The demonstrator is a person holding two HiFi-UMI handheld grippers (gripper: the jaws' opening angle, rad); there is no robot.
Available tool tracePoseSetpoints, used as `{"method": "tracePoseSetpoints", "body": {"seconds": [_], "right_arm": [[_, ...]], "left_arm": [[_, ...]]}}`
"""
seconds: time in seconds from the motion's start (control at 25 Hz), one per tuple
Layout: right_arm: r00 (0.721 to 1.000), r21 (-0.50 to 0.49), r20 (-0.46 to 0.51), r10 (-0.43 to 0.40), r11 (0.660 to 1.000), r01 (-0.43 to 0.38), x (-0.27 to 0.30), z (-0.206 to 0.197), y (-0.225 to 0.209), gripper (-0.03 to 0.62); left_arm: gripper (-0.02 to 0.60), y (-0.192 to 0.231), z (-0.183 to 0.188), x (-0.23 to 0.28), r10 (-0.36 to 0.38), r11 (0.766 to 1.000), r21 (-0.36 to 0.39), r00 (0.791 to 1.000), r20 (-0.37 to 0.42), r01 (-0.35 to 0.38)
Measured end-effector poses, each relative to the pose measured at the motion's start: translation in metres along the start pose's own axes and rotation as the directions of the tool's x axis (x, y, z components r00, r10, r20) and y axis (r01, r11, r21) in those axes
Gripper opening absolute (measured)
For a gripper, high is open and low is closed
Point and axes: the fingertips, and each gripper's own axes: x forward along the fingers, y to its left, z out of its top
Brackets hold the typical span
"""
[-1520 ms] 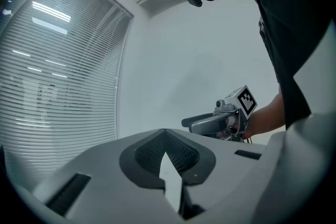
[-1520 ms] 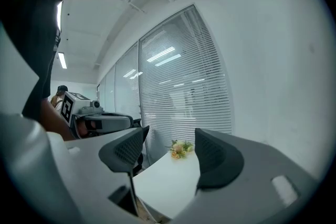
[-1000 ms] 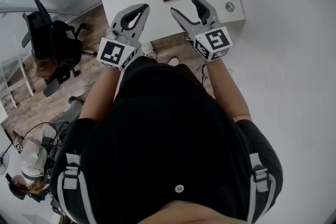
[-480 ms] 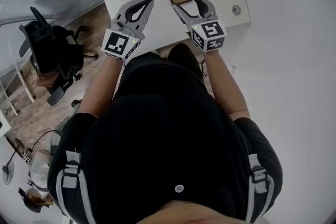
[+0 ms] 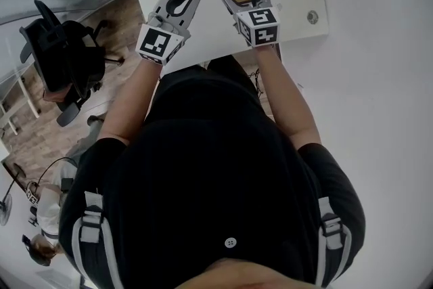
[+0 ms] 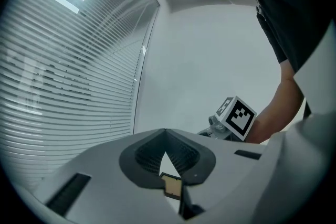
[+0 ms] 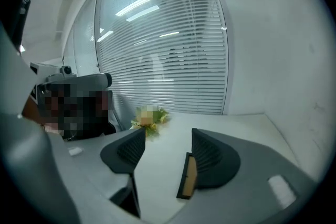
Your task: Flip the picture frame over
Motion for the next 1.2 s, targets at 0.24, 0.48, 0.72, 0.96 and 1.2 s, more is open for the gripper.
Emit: {"method": "tracePoseSetpoints", "body": {"seconds": [0.24,0.48,0.72,0.96,1.2], "right_arm": [[0.994,0.034,-0.1,-0.037,0.999,0.041,0.042,-0.031,-0.023,0.253],[0.978,0.039,-0.195,-0.071,0.996,0.08,0.075,-0.069,-0.035,0.236],[0.96,0.048,-0.264,-0.091,0.993,0.108,0.098,-0.1,-0.041,0.209],[0.946,0.051,-0.308,-0.104,0.991,0.126,0.116,-0.12,-0.046,0.179],[0.932,0.051,-0.343,-0.116,0.989,0.142,0.128,-0.14,-0.052,0.167]], "left_arm": [[0.003,0.026,-0.025,0.013,0.06,0.998,-0.035,0.998,-0.025,-0.061],[0.003,0.04,-0.054,0.028,0.094,0.992,-0.076,0.994,-0.054,-0.098],[0.003,0.049,-0.079,0.041,0.1,0.991,-0.076,0.992,-0.08,-0.106],[0.003,0.056,-0.102,0.053,0.097,0.992,-0.065,0.99,-0.1,-0.104],[0.003,0.06,-0.124,0.064,0.094,0.992,-0.066,0.987,-0.132,-0.103]]}}
